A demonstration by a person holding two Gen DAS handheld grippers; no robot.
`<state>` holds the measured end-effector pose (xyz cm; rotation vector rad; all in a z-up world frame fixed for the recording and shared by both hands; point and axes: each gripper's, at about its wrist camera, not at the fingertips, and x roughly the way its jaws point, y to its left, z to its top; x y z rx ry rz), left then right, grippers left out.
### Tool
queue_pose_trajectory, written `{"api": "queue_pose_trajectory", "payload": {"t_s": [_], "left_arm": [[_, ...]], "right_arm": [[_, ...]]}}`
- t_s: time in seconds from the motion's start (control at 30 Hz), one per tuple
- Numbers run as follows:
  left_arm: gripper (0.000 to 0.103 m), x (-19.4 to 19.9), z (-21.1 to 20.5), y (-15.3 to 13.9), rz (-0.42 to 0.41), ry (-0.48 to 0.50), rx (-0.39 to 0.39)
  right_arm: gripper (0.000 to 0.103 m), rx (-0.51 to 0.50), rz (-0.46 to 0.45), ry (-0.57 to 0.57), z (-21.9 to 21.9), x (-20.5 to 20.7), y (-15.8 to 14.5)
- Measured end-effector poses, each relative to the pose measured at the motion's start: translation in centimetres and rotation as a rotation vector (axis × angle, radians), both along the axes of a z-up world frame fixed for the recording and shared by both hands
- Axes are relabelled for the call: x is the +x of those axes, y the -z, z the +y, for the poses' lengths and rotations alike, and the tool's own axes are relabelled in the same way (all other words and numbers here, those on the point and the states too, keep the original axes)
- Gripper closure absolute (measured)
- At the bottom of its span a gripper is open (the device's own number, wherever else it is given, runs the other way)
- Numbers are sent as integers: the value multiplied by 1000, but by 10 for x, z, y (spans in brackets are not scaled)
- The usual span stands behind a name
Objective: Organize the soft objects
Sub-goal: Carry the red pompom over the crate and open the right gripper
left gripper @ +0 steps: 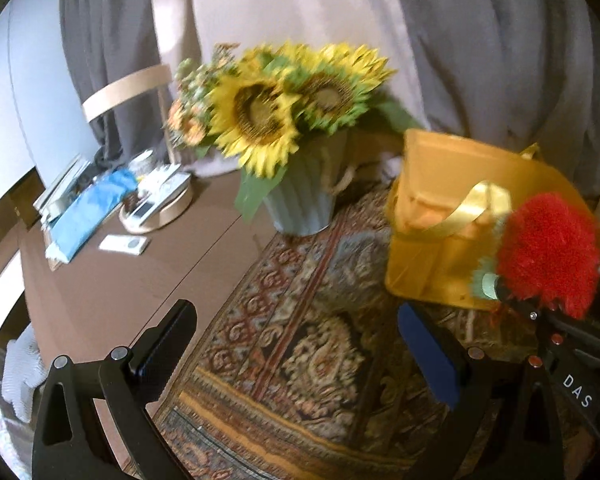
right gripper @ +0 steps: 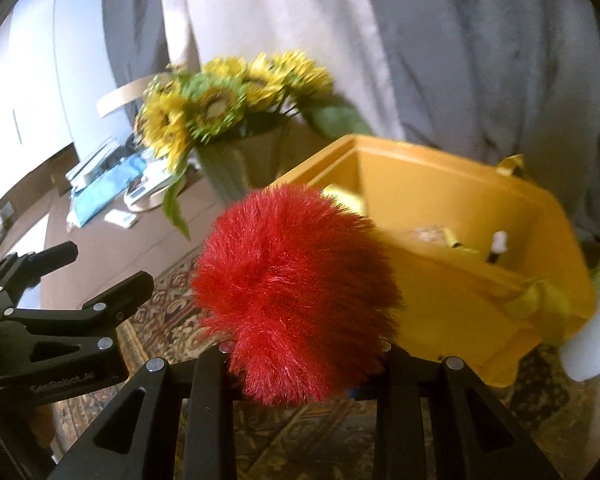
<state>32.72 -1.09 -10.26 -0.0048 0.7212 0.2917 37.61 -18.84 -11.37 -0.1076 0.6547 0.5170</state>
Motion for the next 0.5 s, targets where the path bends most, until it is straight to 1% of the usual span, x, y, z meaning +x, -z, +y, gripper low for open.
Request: {"api": "queue_pose_trajectory", "payload": {"t_s": [0.17, 0.33, 0.5], "left_arm": [[0, 9, -18, -17, -45, 54, 1], [0, 19, -34, -30, -78, 103, -11], [0, 30, -48, -45, -106, 142, -22]], "right_arm": [[73, 25, -24, 62, -22, 1, -13], [73, 50, -58, 128, -42, 0, -33], [73, 73, -90, 167, -56, 2, -51]]}}
